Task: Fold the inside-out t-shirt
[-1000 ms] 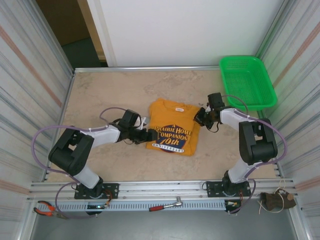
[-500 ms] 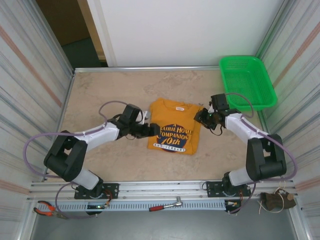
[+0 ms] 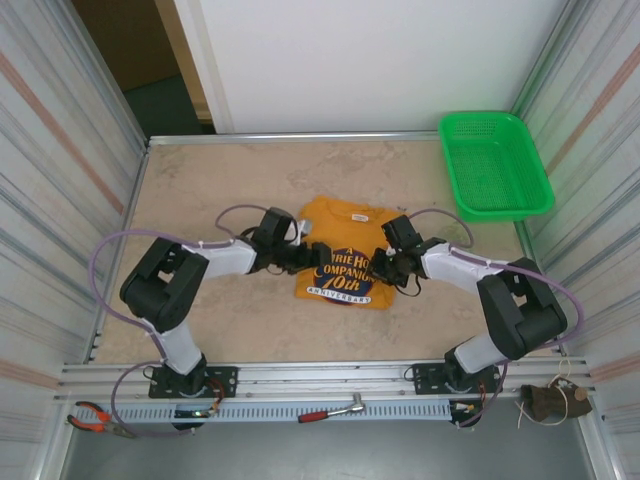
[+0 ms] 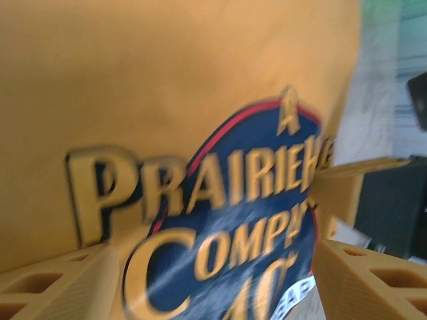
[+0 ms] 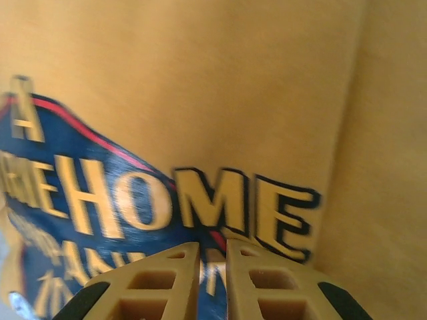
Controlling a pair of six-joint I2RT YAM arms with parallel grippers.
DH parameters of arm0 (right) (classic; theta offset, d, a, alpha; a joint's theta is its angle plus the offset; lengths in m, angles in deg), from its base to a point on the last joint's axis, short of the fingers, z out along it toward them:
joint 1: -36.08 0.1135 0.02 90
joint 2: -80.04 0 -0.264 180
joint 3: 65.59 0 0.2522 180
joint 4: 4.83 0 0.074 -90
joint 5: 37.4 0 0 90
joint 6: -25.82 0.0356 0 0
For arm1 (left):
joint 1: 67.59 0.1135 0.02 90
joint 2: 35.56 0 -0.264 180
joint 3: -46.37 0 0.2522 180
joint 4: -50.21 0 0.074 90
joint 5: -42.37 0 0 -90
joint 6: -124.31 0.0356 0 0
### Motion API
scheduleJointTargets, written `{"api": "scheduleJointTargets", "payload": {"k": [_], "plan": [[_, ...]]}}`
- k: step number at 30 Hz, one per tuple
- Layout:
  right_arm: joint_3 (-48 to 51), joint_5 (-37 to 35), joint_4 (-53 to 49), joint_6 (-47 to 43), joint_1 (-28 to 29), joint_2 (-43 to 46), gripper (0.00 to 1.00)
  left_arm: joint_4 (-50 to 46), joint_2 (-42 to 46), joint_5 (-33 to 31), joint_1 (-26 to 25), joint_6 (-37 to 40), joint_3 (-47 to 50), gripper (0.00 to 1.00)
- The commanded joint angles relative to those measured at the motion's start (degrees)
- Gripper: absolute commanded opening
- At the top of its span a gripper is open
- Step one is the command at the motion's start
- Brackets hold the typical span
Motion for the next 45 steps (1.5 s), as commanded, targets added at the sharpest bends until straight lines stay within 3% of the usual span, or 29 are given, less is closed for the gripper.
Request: {"api": "scheduleJointTargets", "payload": {"k": [1, 6, 10, 12, 14, 16, 19, 26, 36, 45], "plan": [[1.54, 0.14, -1.56, -1.05, 0.50, 0.55, 0.18, 3.84, 3.19, -1.19, -3.13, -3.98, 5.50, 0.77], [2.54, 0.28, -5.44, -3.05, 0.18, 4.30, 0.20, 5.29, 10.18, -7.04, -7.76, -8.81, 12.94, 0.77], [-2.50, 2.37, -9.14, -6.85, -4.97, 7.16, 0.25, -3.23, 15.21, -9.72, -5.02, -4.60, 8.15, 0.79], [-6.76, 2.97, -10.82, -9.02, -9.52, 7.79, 0.35, -8.92, 16.01, -9.28, -0.91, -0.18, 2.65, 0.81], [-11.07, 3.62, -11.40, -10.77, -13.69, 6.74, 0.52, -12.61, 15.41, -8.57, 3.48, 3.76, -2.34, 0.84], [-15.06, 3.13, -11.50, -12.77, -16.53, 3.91, 0.68, -14.98, 12.88, -6.80, 8.05, 7.68, -7.07, 0.94], [-20.59, 3.95, -11.08, -14.86, -19.91, -3.67, 0.76, -17.92, 6.03, -0.90, 14.04, 11.99, -14.02, 0.99], [-29.00, 6.49, -7.98, -16.26, -21.53, -17.70, 0.79, -20.42, -3.51, 2.31, 19.04, 13.68, -20.25, 0.99], [-33.79, 6.09, -8.51, -17.57, -18.89, -26.84, 0.79, -16.79, -8.62, 2.95, 17.03, 9.99, -18.71, 0.99], [-33.56, 7.44, -6.93, -17.40, -14.00, -28.35, 0.74, -14.66, -14.53, 4.12, 13.15, 7.45, -22.32, 0.98]]}}
